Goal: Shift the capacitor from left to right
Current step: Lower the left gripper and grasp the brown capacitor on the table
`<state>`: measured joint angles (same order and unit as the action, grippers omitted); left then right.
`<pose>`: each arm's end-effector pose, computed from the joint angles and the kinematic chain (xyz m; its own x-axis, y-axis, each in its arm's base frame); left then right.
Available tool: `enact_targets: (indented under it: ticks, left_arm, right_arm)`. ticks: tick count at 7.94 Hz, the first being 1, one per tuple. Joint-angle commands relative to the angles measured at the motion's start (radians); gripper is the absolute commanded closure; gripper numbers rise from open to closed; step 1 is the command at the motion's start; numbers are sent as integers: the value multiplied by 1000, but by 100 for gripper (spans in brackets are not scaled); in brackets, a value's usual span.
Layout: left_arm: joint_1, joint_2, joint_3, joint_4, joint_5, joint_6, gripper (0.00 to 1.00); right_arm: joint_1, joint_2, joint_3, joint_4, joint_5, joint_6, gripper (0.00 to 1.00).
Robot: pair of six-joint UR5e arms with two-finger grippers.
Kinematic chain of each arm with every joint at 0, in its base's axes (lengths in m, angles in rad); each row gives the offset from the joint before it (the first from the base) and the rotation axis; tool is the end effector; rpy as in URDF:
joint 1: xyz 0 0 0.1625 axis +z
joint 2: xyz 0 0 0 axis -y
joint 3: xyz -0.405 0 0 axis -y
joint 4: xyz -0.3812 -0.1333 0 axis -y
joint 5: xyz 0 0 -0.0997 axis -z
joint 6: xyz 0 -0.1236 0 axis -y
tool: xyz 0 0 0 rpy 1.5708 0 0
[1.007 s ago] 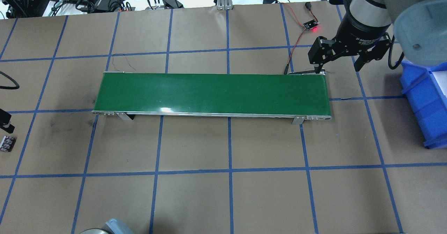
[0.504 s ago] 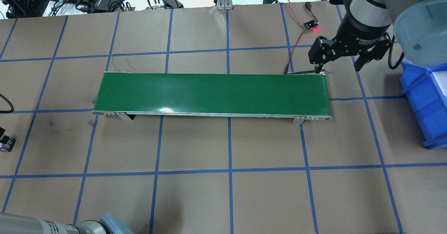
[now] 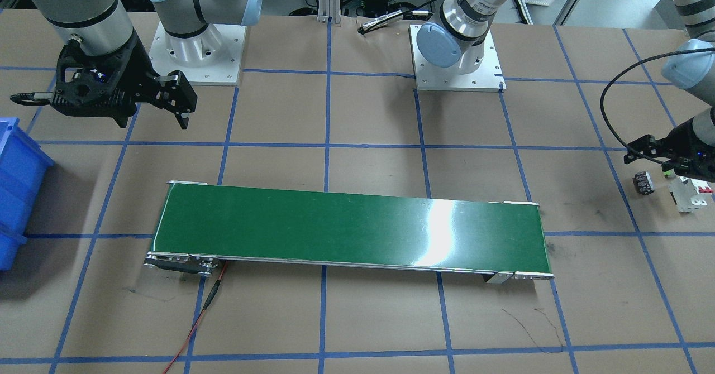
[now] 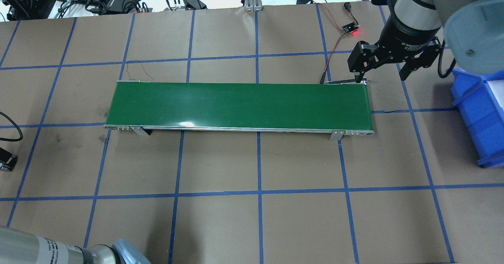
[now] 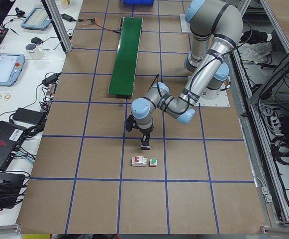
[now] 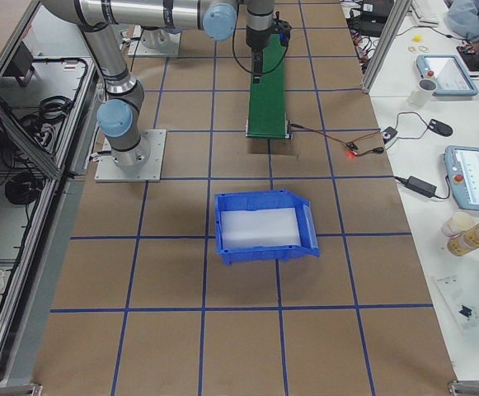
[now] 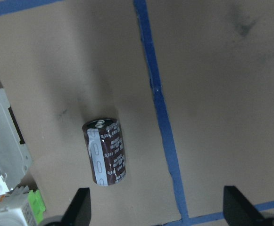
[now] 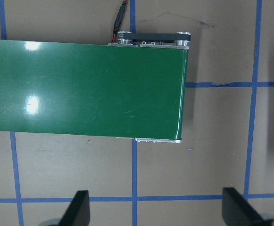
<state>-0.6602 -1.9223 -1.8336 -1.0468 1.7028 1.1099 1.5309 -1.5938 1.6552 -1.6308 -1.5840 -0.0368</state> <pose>0.3541 -0.4231 0.1920 -0.9791 0.2020 0.0225 0.2030 0.9664 0.1575 0.1128 -0.4756 0.4203 -0.9999 0.0031 0.0131 0.0031 1.0000 0.0019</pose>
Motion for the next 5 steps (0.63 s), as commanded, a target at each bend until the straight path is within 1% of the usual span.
enact_targets:
  ticks: [1,3,5]
  left_arm:
    - [1,-66,1,59,18,54,0]
    - [1,-87,5,73,18,56,0]
    - [1,-101,7,102,61,54,0]
  right_arm:
    - [0,0,0,0,-1,0,0]
    - [0,0,0,0,1,0,0]
    - [0,0,0,-1,-1,0,0]
